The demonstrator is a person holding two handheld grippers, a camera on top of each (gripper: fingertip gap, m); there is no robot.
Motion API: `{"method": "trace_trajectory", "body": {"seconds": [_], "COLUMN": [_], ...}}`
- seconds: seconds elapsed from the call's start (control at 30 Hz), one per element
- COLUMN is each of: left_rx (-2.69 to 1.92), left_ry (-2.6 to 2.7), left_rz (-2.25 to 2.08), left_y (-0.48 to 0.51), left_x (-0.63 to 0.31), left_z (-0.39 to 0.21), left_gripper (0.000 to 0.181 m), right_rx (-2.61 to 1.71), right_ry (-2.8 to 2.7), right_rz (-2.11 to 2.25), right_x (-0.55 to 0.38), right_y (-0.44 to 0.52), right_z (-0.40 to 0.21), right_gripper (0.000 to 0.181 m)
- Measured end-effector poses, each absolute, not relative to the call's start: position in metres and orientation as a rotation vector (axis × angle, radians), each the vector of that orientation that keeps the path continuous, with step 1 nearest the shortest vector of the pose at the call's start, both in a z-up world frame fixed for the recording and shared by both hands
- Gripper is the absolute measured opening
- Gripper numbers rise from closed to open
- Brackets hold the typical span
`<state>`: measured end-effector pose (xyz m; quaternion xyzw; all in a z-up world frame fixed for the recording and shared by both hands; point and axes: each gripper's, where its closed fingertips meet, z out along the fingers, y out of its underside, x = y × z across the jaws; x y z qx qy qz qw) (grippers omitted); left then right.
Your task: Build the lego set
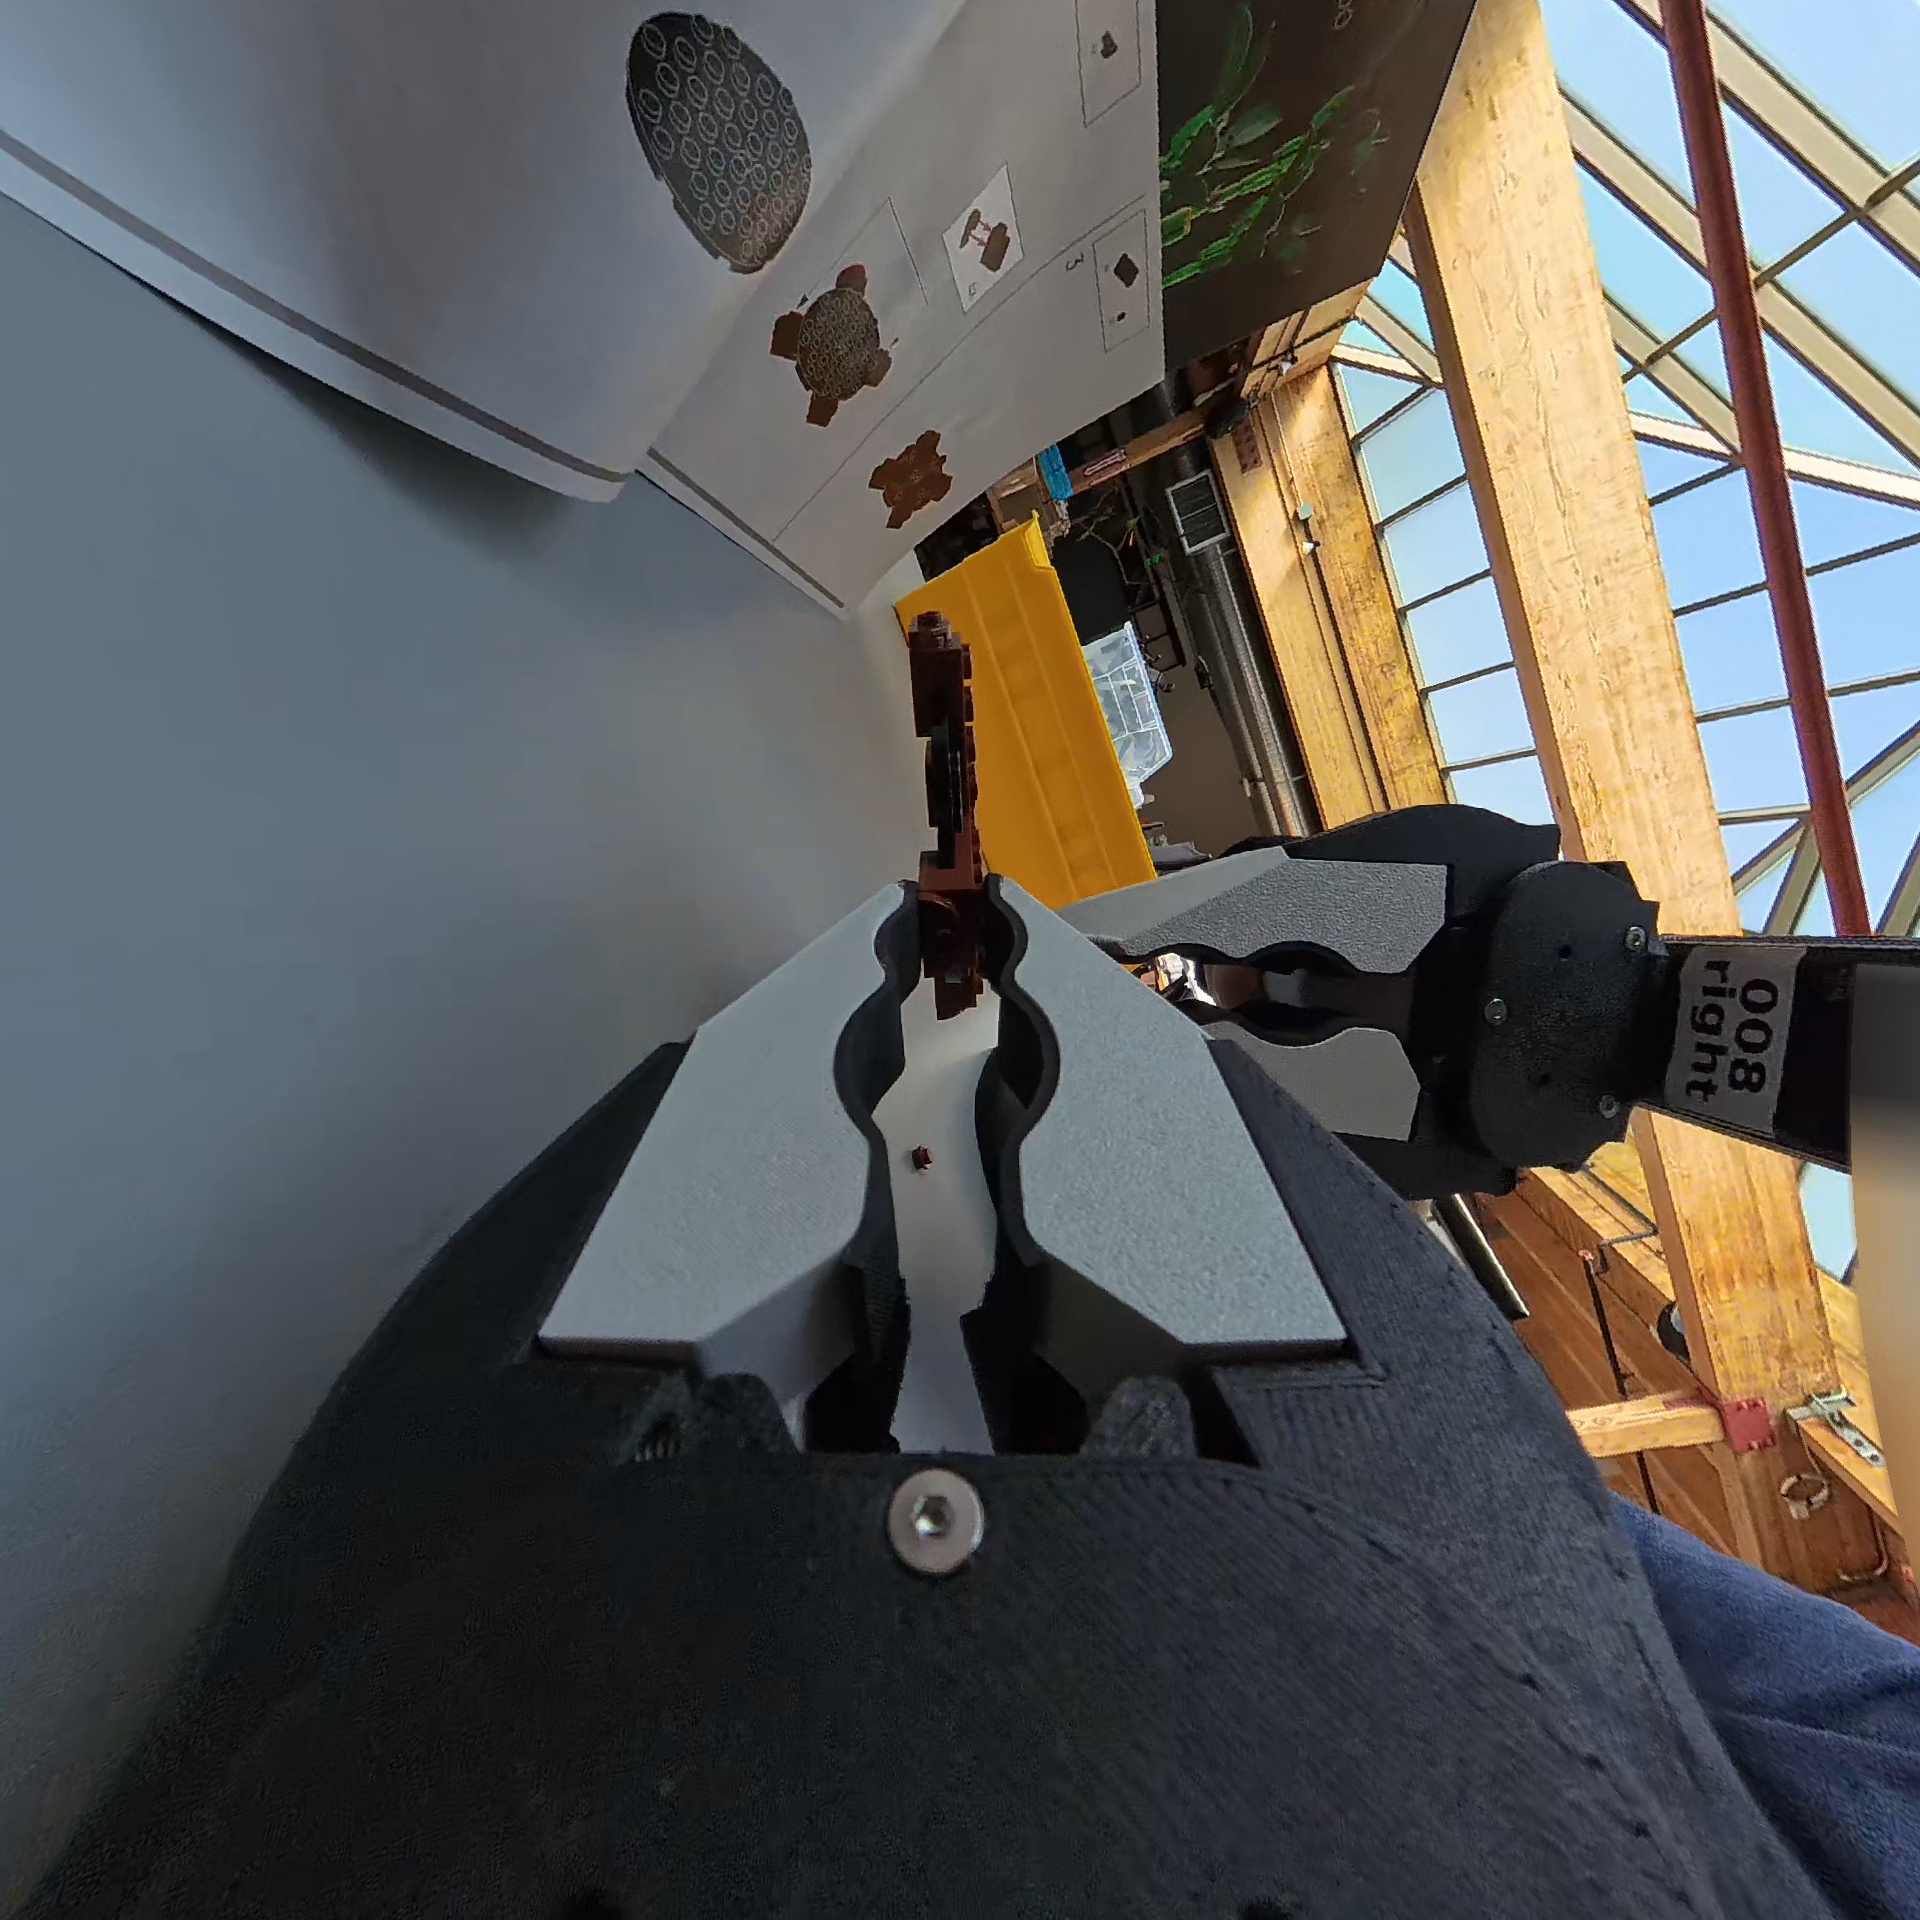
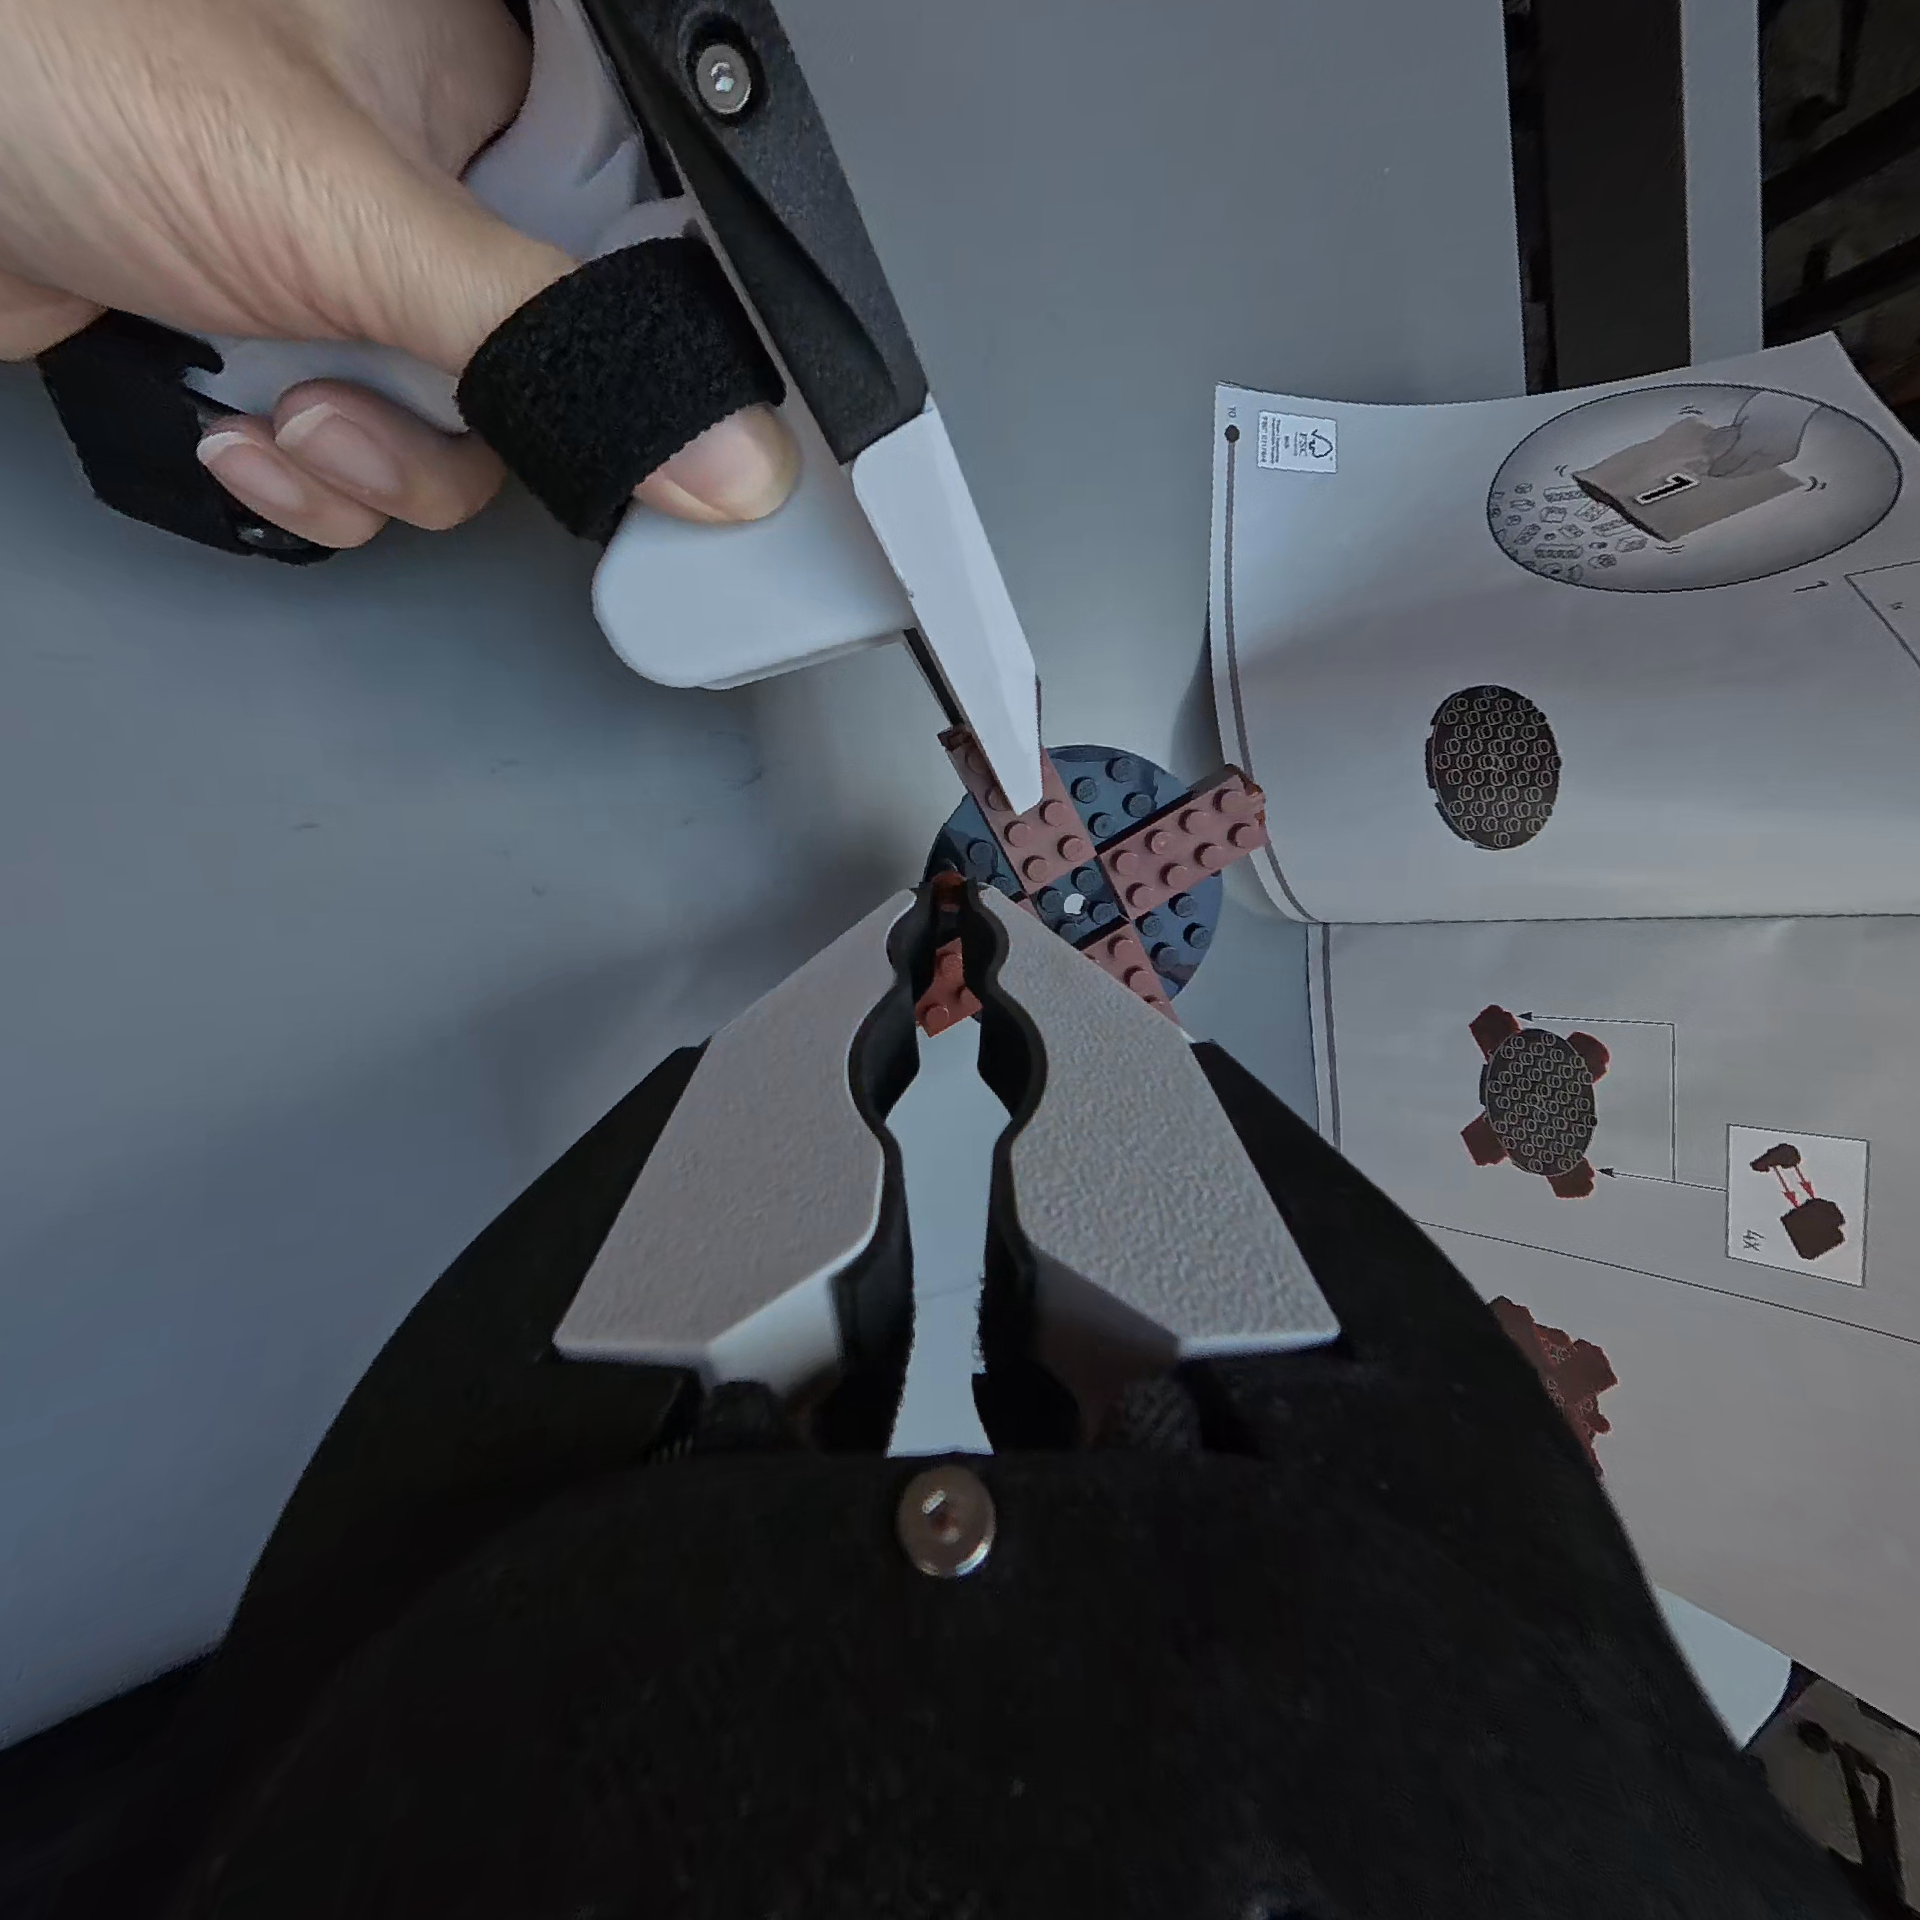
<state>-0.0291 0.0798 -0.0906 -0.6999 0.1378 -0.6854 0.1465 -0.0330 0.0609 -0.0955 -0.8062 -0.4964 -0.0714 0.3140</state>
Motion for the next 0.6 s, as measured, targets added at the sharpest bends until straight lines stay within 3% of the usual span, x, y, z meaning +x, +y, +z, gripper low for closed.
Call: {"method": "trace_trajectory", "body": {"seconds": [0.6], "left_rx": [-2.010], "left_ry": [0.365], "left_rz": [-2.001], "left_y": [0.0790], "left_x": [-0.0322], "left_z": [-0.0877], "left_gripper": [0.009], "right_rx": [-2.182], "right_ry": [-1.416], "right_rz": [-0.215], "right_x": [-0.0371], "right_y": [0.0616], "right_z": [-0.0967], "right_gripper": [0.003]}}
